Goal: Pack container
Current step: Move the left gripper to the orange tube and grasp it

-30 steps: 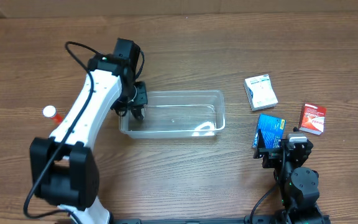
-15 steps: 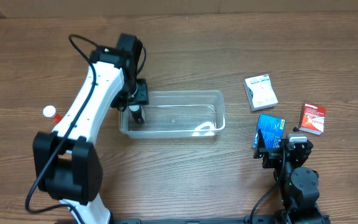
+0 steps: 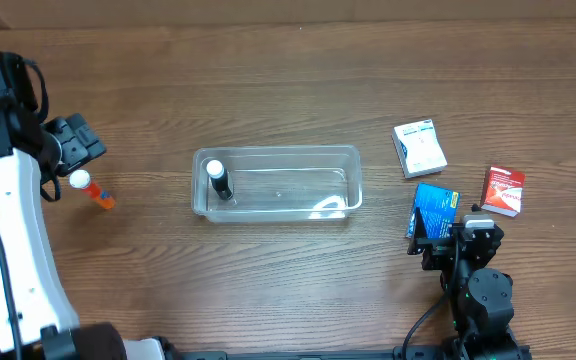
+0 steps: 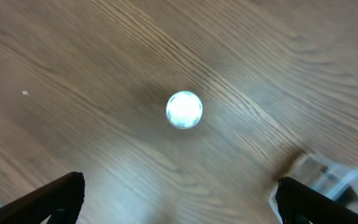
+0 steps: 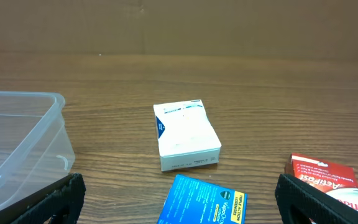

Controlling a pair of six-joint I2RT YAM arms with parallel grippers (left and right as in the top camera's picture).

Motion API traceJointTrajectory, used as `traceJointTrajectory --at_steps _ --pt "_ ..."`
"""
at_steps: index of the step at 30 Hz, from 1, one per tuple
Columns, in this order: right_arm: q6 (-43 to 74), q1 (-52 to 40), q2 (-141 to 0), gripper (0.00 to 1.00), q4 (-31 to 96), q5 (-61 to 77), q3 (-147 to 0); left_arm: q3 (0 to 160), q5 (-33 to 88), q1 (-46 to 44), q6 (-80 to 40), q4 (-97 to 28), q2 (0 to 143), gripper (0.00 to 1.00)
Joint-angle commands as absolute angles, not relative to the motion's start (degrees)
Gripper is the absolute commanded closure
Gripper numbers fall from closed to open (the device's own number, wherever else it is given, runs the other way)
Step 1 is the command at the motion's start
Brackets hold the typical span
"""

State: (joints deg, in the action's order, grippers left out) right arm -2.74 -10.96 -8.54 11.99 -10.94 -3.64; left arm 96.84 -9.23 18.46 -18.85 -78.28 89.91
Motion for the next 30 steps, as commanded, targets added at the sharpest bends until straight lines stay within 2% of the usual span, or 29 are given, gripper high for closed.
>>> traceJointTrajectory --at_steps 1,9,11,14,16,17,18,25,27,30 --pt "-2.33 -11.18 -8.40 0.00 11.66 -11.55 -3.70 94.15 -7.42 19.94 -16.45 -76.03 96.33 0.00" --pt "-2.33 -11.18 -8.40 0.00 11.66 -11.55 -3.70 94.15 -5.26 20.64 -14.74 -74.00 109.56 0.00" --pt "-2.33 -11.18 -8.40 0.00 11.66 -11.55 -3.70 94.15 -5.26 20.67 -14.76 -74.02 111.37 0.07" --pt "-2.33 -11.18 -8.40 0.00 11.66 -11.55 -3.70 94.11 -5.32 20.67 -14.76 -74.28 112.57 0.09" --pt "-2.33 -11.18 -8.40 0.00 11.66 -11.55 -3.70 94.11 -5.63 20.67 -14.81 -74.26 112.62 0.16" --pt "-2.33 -11.18 -8.40 0.00 11.66 -11.55 -3.70 94.11 -6.46 20.71 -14.81 -74.30 112.62 0.26" --pt "-2.33 -11.18 -8.40 0.00 11.66 -11.55 -3.70 94.11 -6.59 20.75 -14.81 -74.37 112.62 0.30" --pt "-2.33 -11.18 -8.40 0.00 11.66 -11.55 -3.70 94.11 -6.35 23.16 -14.96 -74.52 112.62 0.32" --pt "-2.33 -11.18 -8.40 0.00 11.66 -11.55 -3.70 94.11 -6.35 23.22 -14.96 -74.43 112.62 0.41" --pt "-2.33 -11.18 -8.40 0.00 11.64 -11.55 -3.70 94.11 -5.28 23.22 -14.90 -74.08 112.62 0.60"
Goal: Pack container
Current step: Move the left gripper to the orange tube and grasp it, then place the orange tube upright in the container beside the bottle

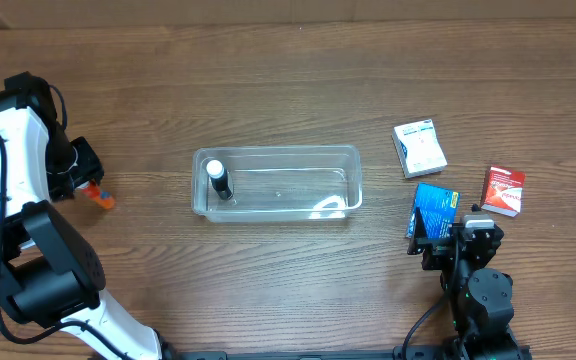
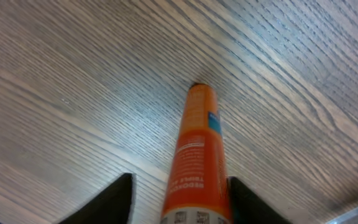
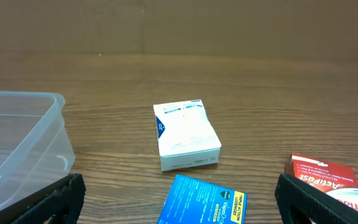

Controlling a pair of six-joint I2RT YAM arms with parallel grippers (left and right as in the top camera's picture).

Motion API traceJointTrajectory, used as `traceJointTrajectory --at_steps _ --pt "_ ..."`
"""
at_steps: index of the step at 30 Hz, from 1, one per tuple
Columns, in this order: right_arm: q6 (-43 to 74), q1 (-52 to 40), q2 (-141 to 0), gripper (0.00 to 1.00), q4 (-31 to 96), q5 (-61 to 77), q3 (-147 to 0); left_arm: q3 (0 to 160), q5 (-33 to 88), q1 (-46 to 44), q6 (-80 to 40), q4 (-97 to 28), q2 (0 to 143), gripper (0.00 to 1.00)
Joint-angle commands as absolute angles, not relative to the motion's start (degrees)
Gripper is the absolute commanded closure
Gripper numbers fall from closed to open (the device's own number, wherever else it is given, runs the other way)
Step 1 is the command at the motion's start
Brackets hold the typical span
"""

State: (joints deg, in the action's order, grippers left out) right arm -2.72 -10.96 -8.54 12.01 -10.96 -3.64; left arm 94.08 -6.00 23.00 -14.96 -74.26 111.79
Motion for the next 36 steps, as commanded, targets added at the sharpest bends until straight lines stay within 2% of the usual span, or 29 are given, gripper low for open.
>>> traceJointTrajectory --at_steps 1,3,6,11,16,19,22,28,36 --pt "-2.33 -11.18 -8.40 0.00 11.66 -11.55 -3.70 94.11 -4.80 23.20 -14.74 -74.08 112.62 0.65" --pt "-2.33 -11.18 -8.40 0.00 11.66 -11.55 -3.70 94.11 -4.80 23.22 -14.74 -74.15 112.62 0.73" --pt "-2.33 -11.18 -8.40 0.00 11.64 -11.55 -3.70 94.13 -3.90 23.05 -14.76 -75.07 112.60 0.96" --pt "-2.33 -11.18 -8.40 0.00 11.66 -11.55 -3.70 94.15 -1.76 18.79 -14.76 -76.55 105.91 0.96" --pt "-2.33 -11.18 -8.40 0.00 11.66 -11.55 -3.70 94.13 0.25 3.64 -15.88 -76.71 83.35 0.96" --pt "-2.33 -11.18 -8.40 0.00 11.66 -11.55 -3.70 94.13 0.25 -3.33 -20.71 -80.38 78.67 0.96" --pt "-2.33 -11.18 -8.40 0.00 11.66 -11.55 -3.70 90.65 0.01 -7.42 -22.85 -82.19 79.07 0.96" --pt "-2.33 -11.18 -8.40 0.00 11.66 -11.55 -3.70 73.91 2.11 -8.01 -23.29 -70.11 79.40 0.96" --pt "-2.33 -11.18 -8.40 0.00 11.66 -11.55 -3.70 72.10 2.81 -9.91 -22.31 -66.32 86.04 0.96"
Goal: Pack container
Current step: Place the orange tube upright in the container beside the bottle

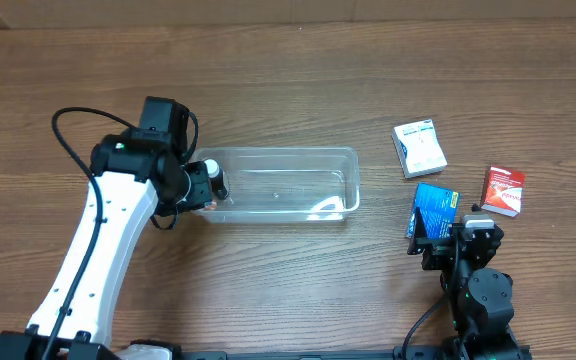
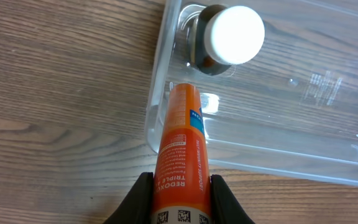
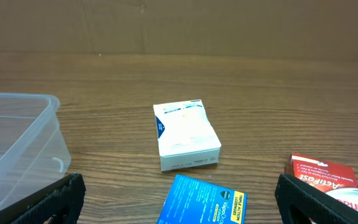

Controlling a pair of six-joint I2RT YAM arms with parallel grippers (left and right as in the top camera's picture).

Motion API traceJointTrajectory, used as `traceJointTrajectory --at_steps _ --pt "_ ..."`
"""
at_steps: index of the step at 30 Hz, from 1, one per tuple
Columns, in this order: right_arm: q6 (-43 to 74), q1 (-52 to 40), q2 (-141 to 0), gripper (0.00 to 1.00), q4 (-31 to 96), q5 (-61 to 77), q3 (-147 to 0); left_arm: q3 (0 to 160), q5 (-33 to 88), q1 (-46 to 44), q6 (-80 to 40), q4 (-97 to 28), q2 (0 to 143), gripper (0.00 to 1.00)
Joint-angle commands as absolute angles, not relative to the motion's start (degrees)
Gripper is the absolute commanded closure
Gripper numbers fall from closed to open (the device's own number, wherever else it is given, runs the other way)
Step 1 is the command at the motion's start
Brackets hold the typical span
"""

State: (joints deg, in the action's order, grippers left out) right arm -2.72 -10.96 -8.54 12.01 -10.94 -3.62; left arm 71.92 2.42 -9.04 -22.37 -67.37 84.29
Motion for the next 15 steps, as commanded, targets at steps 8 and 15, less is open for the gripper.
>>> traceJointTrajectory --at_steps 8,15 --pt "-2.33 -11.18 -8.40 0.00 11.66 -11.55 -3.70 72.10 2.17 -10.55 -22.33 -65.47 92.66 0.91" --pt "-2.33 -11.18 -8.40 0.00 11.66 -11.55 -3.70 72.14 2.42 -10.55 -22.24 -65.08 94.48 0.56"
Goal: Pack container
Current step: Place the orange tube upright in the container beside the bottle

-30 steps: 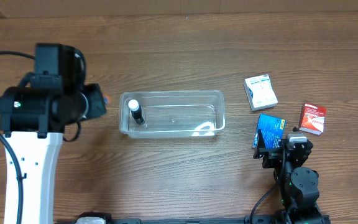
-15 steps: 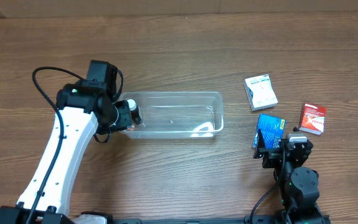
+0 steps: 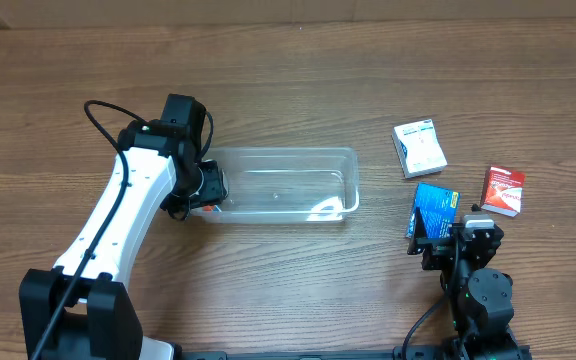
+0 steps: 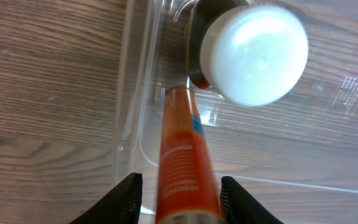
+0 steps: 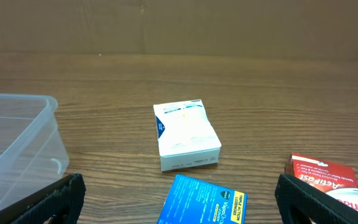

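An orange tube (image 4: 182, 162) points down into the left end of the clear plastic container (image 3: 278, 150), beside a dark bottle with a white cap (image 4: 253, 53) standing inside. My left gripper (image 4: 179, 199) is over that end, its jaws open with a gap on each side of the tube. The overhead view shows the left gripper (image 3: 206, 188) covering the container's left end. My right gripper (image 5: 179, 208) stands open low over the table, right of the container, holding nothing.
A white box (image 5: 185, 137), a blue box (image 5: 204, 202) and a red box (image 5: 325, 180) lie on the wooden table to the right of the container. The right arm's base (image 3: 478, 290) is at the front right.
My left gripper has opened around the orange tube and sits lower and further over the container's left end. The tube is now apart from both fingers. The right arm has not moved.
My left gripper was open above the orange tube on the table far left of the container. Then it was down around the tube. Then it held the tube over the container's left wall, and now its jaws stand open there.
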Controlling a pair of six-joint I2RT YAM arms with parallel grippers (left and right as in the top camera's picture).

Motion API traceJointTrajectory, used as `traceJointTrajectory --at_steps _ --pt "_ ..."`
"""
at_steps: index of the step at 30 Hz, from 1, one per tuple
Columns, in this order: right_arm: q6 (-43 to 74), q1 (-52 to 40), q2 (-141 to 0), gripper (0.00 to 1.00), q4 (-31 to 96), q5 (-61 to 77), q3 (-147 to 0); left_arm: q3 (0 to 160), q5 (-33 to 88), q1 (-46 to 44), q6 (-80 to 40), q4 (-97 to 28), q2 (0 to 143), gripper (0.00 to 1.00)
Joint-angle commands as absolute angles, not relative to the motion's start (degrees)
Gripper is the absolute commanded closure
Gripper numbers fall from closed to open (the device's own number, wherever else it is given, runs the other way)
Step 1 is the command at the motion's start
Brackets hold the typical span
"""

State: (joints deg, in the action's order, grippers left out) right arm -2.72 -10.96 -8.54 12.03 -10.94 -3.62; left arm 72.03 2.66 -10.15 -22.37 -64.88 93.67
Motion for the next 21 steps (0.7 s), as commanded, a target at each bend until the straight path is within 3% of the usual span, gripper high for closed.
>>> traceJointTrajectory --at_steps 1,11,12,13,17,21 --pt "-2.33 -11.18 -8.40 0.00 11.66 -11.55 -3.70 72.16 2.44 -10.55 -21.78 -65.06 94.48 0.53" --pt "-2.33 -11.18 -8.40 0.00 11.64 -11.55 -3.70 86.96 2.52 -10.52 -17.52 -70.46 94.26 0.39" --pt "-2.33 -11.18 -8.40 0.00 11.66 -11.55 -3.70 90.11 1.65 -10.50 -16.69 -72.10 94.17 0.30" --pt "-2.33 -11.18 -8.40 0.00 11.66 -11.55 -3.70 92.62 -1.37 -10.50 -16.71 -73.56 93.95 0.00" --pt "-2.33 -11.18 -8.40 0.00 11.66 -11.55 -3.70 97.69 -7.92 -6.26 -18.81 -76.49 93.76 0.00" --pt "-2.33 -11.18 -8.40 0.00 11.66 -11.55 -3.70 97.65 -4.40 8.97 -19.81 -77.01 93.49 0.00"
